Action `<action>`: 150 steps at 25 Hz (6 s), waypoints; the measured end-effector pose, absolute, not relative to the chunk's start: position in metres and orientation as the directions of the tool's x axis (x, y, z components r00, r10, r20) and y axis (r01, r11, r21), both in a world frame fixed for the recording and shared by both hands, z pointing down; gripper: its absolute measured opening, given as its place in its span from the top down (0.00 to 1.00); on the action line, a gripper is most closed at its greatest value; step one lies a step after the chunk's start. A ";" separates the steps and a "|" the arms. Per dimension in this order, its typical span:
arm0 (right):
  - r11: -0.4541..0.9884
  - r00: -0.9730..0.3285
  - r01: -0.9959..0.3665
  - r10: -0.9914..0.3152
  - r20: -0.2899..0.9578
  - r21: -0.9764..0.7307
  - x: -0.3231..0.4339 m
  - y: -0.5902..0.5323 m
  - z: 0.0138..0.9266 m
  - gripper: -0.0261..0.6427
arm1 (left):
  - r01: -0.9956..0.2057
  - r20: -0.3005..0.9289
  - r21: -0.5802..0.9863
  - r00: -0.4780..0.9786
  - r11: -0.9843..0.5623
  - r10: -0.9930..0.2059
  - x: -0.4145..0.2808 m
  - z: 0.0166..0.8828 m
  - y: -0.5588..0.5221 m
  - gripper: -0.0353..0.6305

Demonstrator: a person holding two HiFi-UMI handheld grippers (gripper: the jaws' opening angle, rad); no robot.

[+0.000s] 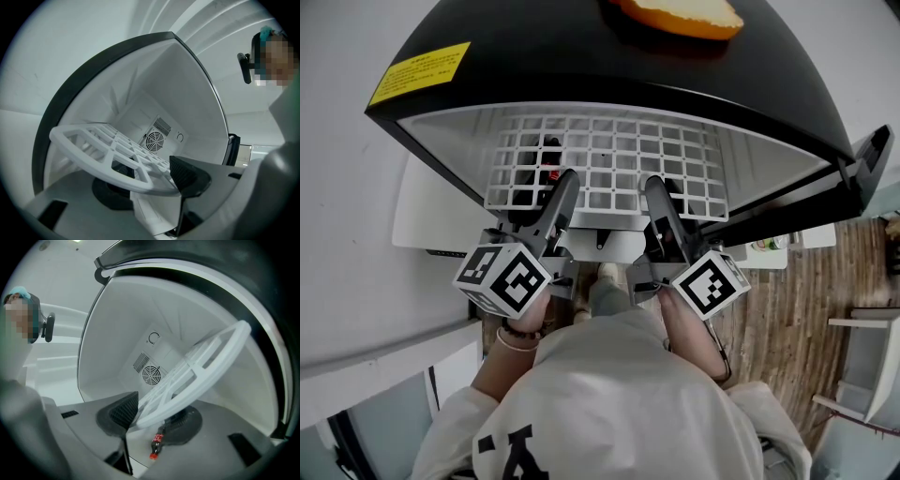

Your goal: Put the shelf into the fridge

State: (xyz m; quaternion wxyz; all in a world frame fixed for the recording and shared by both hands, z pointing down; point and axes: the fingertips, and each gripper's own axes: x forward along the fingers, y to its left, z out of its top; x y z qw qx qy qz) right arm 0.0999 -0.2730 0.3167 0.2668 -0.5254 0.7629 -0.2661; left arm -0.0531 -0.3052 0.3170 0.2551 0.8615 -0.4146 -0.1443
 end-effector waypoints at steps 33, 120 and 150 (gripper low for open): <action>0.306 -0.308 -0.650 -0.943 -0.127 -0.696 0.102 -0.286 0.315 0.72 | -0.645 -0.021 0.566 0.612 -0.514 -0.791 -0.051 0.316 -0.319 0.60; 0.290 -0.301 -0.634 -0.946 -0.117 -0.717 0.110 -0.316 0.316 0.72 | -0.635 -0.037 0.575 0.610 -0.516 -0.791 -0.045 0.313 -0.352 0.60; 0.265 -0.266 -0.668 -0.958 -0.110 -0.695 0.114 -0.323 0.318 0.71 | -0.635 -0.048 0.569 0.608 -0.522 -0.792 -0.044 0.313 -0.361 0.59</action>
